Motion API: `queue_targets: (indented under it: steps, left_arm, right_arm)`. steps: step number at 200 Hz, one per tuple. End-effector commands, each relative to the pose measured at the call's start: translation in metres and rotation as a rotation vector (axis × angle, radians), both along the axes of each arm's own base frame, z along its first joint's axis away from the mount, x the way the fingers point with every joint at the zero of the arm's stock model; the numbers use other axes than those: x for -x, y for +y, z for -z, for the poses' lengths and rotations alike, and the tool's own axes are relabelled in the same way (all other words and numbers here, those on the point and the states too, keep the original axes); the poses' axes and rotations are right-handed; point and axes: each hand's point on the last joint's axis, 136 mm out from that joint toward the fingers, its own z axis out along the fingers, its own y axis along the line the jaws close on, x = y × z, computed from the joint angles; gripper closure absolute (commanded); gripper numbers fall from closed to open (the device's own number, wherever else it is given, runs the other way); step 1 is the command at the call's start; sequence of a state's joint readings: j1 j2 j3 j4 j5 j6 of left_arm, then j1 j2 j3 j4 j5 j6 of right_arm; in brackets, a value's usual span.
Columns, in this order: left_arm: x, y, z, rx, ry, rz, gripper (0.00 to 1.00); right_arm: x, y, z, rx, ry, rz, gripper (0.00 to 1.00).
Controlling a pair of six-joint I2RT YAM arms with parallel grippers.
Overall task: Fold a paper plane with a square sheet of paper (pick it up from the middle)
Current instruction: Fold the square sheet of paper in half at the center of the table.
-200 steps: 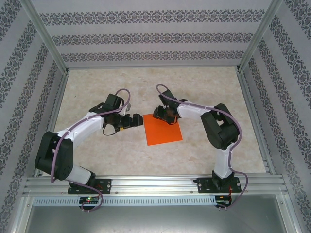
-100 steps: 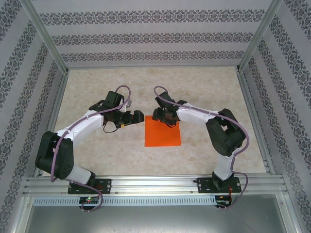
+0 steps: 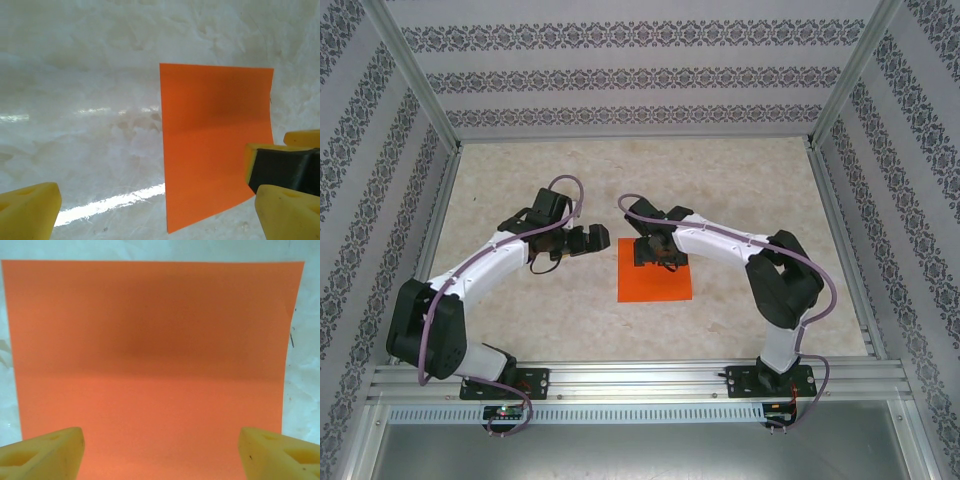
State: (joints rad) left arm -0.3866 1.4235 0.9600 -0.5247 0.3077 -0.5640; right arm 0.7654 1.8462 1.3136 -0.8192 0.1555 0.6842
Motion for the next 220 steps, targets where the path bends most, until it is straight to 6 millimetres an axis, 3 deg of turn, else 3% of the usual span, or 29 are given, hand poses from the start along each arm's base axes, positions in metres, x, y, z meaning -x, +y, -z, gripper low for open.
queue_targets:
  steps: [1, 87, 188, 220]
  left_arm:
    - [-0.007, 0.008, -0.009, -0.022, -0.043, -0.045, 0.00]
    - [-0.005, -0.014, -0.002, 0.071, -0.001, 0.036, 0.00]
    - [-0.004, -0.012, 0.007, 0.053, 0.021, 0.034, 0.00]
    - [-0.004, -0.012, 0.005, 0.052, 0.016, 0.036, 0.00]
  right_arm:
    - [0.006, 0.006, 0.009, 0.025, 0.031, -0.039, 0.17]
    - [0.001, 0.017, 0.023, 0.017, 0.063, -0.027, 0.13]
    - [0.009, 0.015, 0.056, 0.028, 0.122, 0.011, 0.11]
    - [0.004, 0.019, 0.040, -0.002, 0.087, 0.018, 0.11]
